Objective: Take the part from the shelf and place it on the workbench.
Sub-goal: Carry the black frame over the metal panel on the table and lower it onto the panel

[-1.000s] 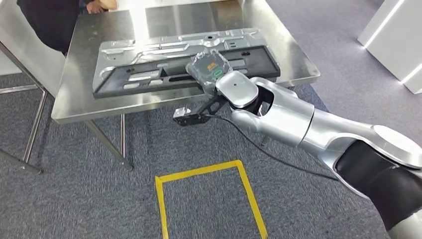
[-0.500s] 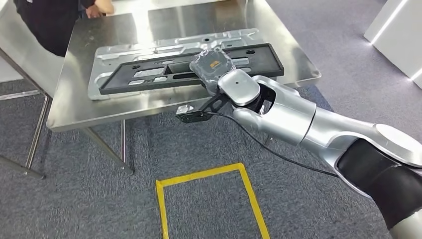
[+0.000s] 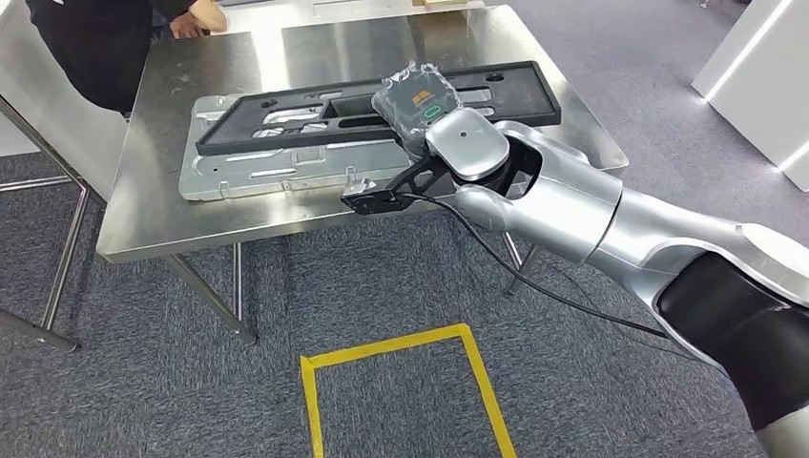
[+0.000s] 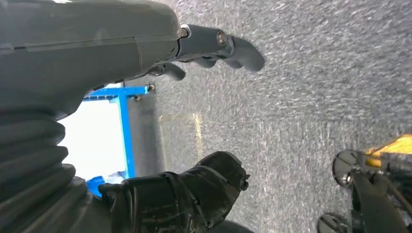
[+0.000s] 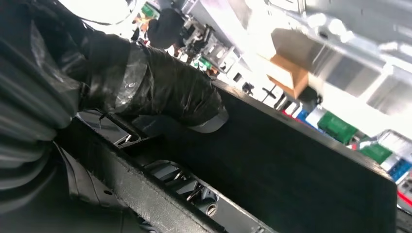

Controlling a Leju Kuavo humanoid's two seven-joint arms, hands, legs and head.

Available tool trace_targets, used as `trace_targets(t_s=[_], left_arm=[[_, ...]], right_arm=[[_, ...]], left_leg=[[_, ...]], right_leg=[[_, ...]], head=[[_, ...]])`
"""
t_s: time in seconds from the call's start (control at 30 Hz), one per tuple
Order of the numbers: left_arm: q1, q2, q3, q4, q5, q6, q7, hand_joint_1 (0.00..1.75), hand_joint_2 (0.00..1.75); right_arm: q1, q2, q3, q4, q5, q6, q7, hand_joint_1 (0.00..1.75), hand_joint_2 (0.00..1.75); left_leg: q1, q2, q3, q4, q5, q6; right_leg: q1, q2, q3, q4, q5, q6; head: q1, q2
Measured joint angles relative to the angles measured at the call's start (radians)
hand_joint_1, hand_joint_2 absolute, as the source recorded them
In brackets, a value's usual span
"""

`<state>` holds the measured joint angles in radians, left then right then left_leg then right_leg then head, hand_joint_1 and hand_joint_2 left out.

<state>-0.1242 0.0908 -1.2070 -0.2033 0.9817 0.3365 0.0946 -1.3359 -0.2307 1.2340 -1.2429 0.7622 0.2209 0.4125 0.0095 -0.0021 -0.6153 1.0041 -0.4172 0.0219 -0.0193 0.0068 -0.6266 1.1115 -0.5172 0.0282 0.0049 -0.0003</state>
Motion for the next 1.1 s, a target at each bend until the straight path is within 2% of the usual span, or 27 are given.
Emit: trace_targets(t_s=[0.07,0.1,0.13,0.17,0.23,0.27,0.3,0.37,0.43,0.47,0.5,0.57,0.6,0.63,0.67,0.73,0.77,0.8,0.87,0.93,0.97,1.0,1.07,1.1], left_arm=[[-0.002,0.0,0.0,0.0,0.0,0.0,0.0,0.0,1.75],[-0.002,0.0,0.0,0.0,0.0,0.0,-0.001,0.0,1.75],[-0.002,0.0,0.0,0.0,0.0,0.0,-0.001,0.0,1.75],[-0.003,0.0,0.0,0.0,0.0,0.0,-0.002,0.0,1.75],[-0.003,0.0,0.0,0.0,0.0,0.0,-0.002,0.0,1.75],[-0.003,0.0,0.0,0.0,0.0,-0.001,-0.002,0.0,1.75],[-0.003,0.0,0.0,0.0,0.0,-0.001,-0.002,0.0,1.75],[-0.001,0.0,0.0,0.0,0.0,-0.002,-0.001,0.0,1.75],[0.0,0.0,0.0,0.0,0.001,-0.002,0.002,0.0,1.75],[0.0,0.0,0.001,0.0,0.002,-0.003,0.004,0.0,1.75],[0.0,0.0,0.001,0.0,0.002,-0.003,0.005,0.0,1.75],[0.001,-0.001,0.001,0.0,0.002,-0.003,0.008,0.0,1.75],[0.001,-0.001,0.0,0.0,0.003,-0.003,0.008,0.0,1.75],[0.002,-0.001,0.0,0.0,0.003,-0.003,0.008,0.0,1.75],[0.002,0.0,0.0,0.0,0.003,-0.003,0.008,0.0,1.75],[0.003,0.001,0.0,0.0,0.004,-0.003,0.008,0.0,1.75],[0.003,0.001,0.0,0.0,0.004,-0.003,0.008,0.0,1.75],[0.002,0.002,0.001,0.0,0.004,-0.004,0.007,0.0,1.75],[0.001,0.002,0.001,0.0,0.004,-0.004,0.006,0.0,1.75],[0.001,0.002,0.001,0.0,0.004,-0.004,0.006,0.0,1.75],[0.001,0.001,0.001,0.0,0.004,-0.004,0.006,0.0,1.75],[0.001,0.001,0.001,0.0,0.004,-0.004,0.005,0.0,1.75],[0.001,0.001,0.001,0.0,0.004,-0.004,0.005,0.0,1.75],[0.001,0.001,0.001,0.0,0.004,-0.004,0.005,0.0,1.75]], right_arm=[[0.0,-0.004,0.0,-0.001,0.0,0.0,0.0,1.75,1.75],[0.003,-0.006,0.0,-0.001,-0.001,0.0,0.0,1.75,1.75],[0.006,-0.008,0.001,-0.001,-0.001,0.0,0.0,1.75,1.75],[0.007,-0.009,0.001,-0.001,0.0,0.0,-0.001,1.75,1.75],[0.007,-0.011,0.002,-0.001,0.004,0.0,-0.002,1.75,1.75],[0.005,-0.013,0.002,-0.001,0.008,0.0,-0.002,1.75,1.75],[0.005,-0.014,0.003,-0.001,0.01,0.0,-0.004,1.75,1.75],[0.006,-0.013,0.005,-0.001,0.011,-0.004,-0.006,1.75,1.75],[0.008,-0.01,0.005,-0.001,0.008,-0.008,-0.008,1.75,1.75],[0.008,-0.008,0.005,-0.001,0.007,-0.011,-0.008,1.75,1.75],[0.009,-0.007,0.005,-0.001,0.006,-0.013,-0.008,1.75,1.75],[0.01,-0.006,0.006,0.0,0.006,-0.016,-0.008,1.75,1.75],[0.013,-0.006,0.006,0.001,0.006,-0.016,-0.009,1.75,1.75],[0.016,-0.006,0.007,0.001,0.005,-0.017,-0.01,1.75,1.75],[0.019,-0.006,0.007,0.001,0.005,-0.017,-0.012,1.75,1.75],[0.022,-0.006,0.007,0.002,0.005,-0.017,-0.015,1.75,1.75],[0.022,-0.006,0.007,0.002,0.005,-0.017,-0.015,1.75,1.75],[0.021,-0.006,0.007,0.002,0.005,-0.018,-0.015,1.75,1.75],[0.022,-0.006,0.007,0.002,0.005,-0.018,-0.015,1.75,1.75],[0.024,-0.006,0.007,0.002,0.005,-0.018,-0.016,1.75,1.75],[0.023,-0.005,0.007,0.002,0.005,-0.018,-0.016,1.75,1.75],[0.022,-0.005,0.007,0.002,0.005,-0.019,-0.016,1.75,1.75],[0.024,-0.005,0.007,0.002,0.005,-0.019,-0.017,1.75,1.75],[0.028,-0.005,0.007,0.003,0.005,-0.019,-0.017,1.75,1.75]], left_leg=[[-0.003,0.0,0.005,0.0,-0.005,0.01],[-0.004,-0.003,0.007,0.001,-0.009,0.013],[-0.004,-0.008,0.009,0.003,-0.012,0.014],[-0.005,-0.014,0.012,0.007,-0.017,0.014],[-0.005,-0.025,0.016,0.016,-0.029,0.009],[-0.007,-0.028,0.015,0.023,-0.035,0.005],[-0.008,-0.03,0.013,0.028,-0.038,0.001],[-0.009,-0.034,0.01,0.029,-0.042,-0.008],[-0.006,-0.031,0.006,0.034,-0.051,-0.017],[-0.006,-0.026,-0.004,0.058,-0.065,-0.023],[-0.004,-0.021,-0.024,0.1,-0.087,-0.029],[0.001,-0.011,-0.087,0.225,-0.133,-0.04],[0.003,-0.009,-0.115,0.274,-0.142,-0.043],[0.004,-0.007,-0.13,0.291,-0.133,-0.045],[0.005,-0.006,-0.127,0.268,-0.105,-0.046],[0.005,-0.004,-0.078,0.142,-0.026,-0.042],[0.002,-0.004,-0.05,0.08,-0.001,-0.038],[0.0,-0.004,-0.031,0.039,0.01,-0.033],[-0.006,-0.004,-0.021,0.018,0.005,-0.023],[-0.002,-0.004,-0.016,0.009,0.006,-0.011],[0.0,-0.003,-0.011,0.003,0.007,-0.004],[0.002,-0.002,-0.006,-0.001,0.007,0.003],[0.0,-0.001,-0.002,-0.001,0.003,0.012],[-0.001,-0.001,-0.001,-0.001,0.001,0.015]], right_leg=[[0.002,-0.001,-0.075,0.133,-0.044,0.0],[0.002,-0.001,-0.107,0.179,-0.05,0.0],[0.002,-0.001,-0.122,0.189,-0.036,0.0],[0.001,-0.001,-0.119,0.161,-0.005,-0.002],[0.001,0.005,-0.072,0.036,0.071,-0.008],[0.003,0.007,-0.049,-0.019,0.092,-0.012],[0.004,0.009,-0.033,-0.053,0.101,-0.015],[0.008,0.009,-0.026,-0.068,0.096,-0.02],[0.004,0.006,-0.019,-0.074,0.096,-0.028],[0.0,0.004,-0.014,-0.079,0.096,-0.033],[-0.002,0.002,-0.009,-0.082,0.095,-0.036],[-0.002,-0.001,-0.001,-0.083,0.09,-0.042],[-0.003,-0.001,0.003,-0.083,0.087,-0.043],[-0.003,0.0,0.007,-0.083,0.084,-0.043],[-0.004,0.0,0.012,-0.083,0.08,-0.041],[-0.006,0.001,0.025,-0.083,0.071,-0.035],[-0.004,0.002,0.028,-0.083,0.068,-0.032],[-0.003,0.002,0.029,-0.084,0.066,-0.027],[-0.001,0.002,0.028,-0.087,0.066,-0.018],[0.0,0.0,0.026,-0.083,0.06,-0.009],[0.0,0.0,0.017,-0.063,0.047,-0.006],[0.001,-0.001,-0.004,-0.019,0.025,-0.004],[0.001,-0.002,-0.075,0.116,-0.03,-0.003],[0.001,-0.002,-0.109,0.174,-0.045,-0.002]], head=[[0.0,0.0],[0.0,0.0],[0.0,0.0],[0.0,0.0],[0.0,0.0],[0.0,0.0],[0.0,0.0],[-0.001,0.0],[-0.001,0.0],[-0.003,0.0],[-0.004,0.0],[-0.007,0.0],[-0.007,0.0],[-0.007,0.0],[-0.007,0.0],[-0.007,0.0],[-0.007,0.0],[-0.006,0.0],[-0.006,0.0],[-0.005,0.0],[-0.003,0.0],[-0.001,0.0],[0.002,0.0],[0.002,0.0]])
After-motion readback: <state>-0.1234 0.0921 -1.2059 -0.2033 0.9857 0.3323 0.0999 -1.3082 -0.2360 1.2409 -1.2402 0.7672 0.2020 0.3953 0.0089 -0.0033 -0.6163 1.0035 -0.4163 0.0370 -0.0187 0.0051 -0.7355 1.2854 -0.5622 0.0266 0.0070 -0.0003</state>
